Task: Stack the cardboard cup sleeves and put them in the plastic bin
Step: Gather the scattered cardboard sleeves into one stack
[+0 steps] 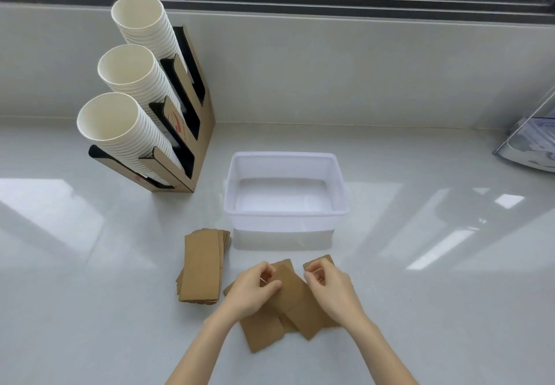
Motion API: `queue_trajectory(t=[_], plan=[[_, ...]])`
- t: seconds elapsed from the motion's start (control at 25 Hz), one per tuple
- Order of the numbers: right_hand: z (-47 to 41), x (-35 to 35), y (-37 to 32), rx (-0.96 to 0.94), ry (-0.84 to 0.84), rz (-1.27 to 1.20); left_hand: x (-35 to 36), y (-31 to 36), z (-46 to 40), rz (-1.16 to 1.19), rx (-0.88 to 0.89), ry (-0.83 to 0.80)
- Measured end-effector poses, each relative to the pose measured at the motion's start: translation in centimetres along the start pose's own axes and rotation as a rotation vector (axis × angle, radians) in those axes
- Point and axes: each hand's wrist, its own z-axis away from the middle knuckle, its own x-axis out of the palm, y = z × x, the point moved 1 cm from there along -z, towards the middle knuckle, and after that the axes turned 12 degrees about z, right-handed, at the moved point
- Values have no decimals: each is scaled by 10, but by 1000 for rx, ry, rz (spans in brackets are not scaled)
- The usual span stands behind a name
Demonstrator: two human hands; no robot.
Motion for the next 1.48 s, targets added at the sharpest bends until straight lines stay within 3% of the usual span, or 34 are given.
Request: queue_trajectory(t=[0.08, 0.28, 0.48, 0.6, 0.8, 0.92, 1.08, 1.24, 1.48], plan=[[-5, -7, 8, 74, 58, -28, -5, 0, -1, 79, -21, 15], [-10, 2, 27, 207, 20, 346, -9, -2, -1, 145, -59, 72], [-13, 2, 27, 220, 55, 299, -9, -2, 2, 160, -56, 118], [-12, 0, 25, 165, 62, 77, -9, -1, 4, 216, -63, 133], [-11, -26, 12, 50, 278, -85, -11, -1, 9, 229, -54, 162], [-7, -40, -3, -89, 194, -230, -10, 1, 11, 282, -48, 166], [-5, -27, -20, -242, 12, -93, -8, 8, 16, 505, -67, 165], [-6, -12, -31, -310, 50, 1, -6, 10, 19, 662, -67, 169], [-8, -1, -38, -373, 61, 3, -6, 7, 23, 610, 3, 212]])
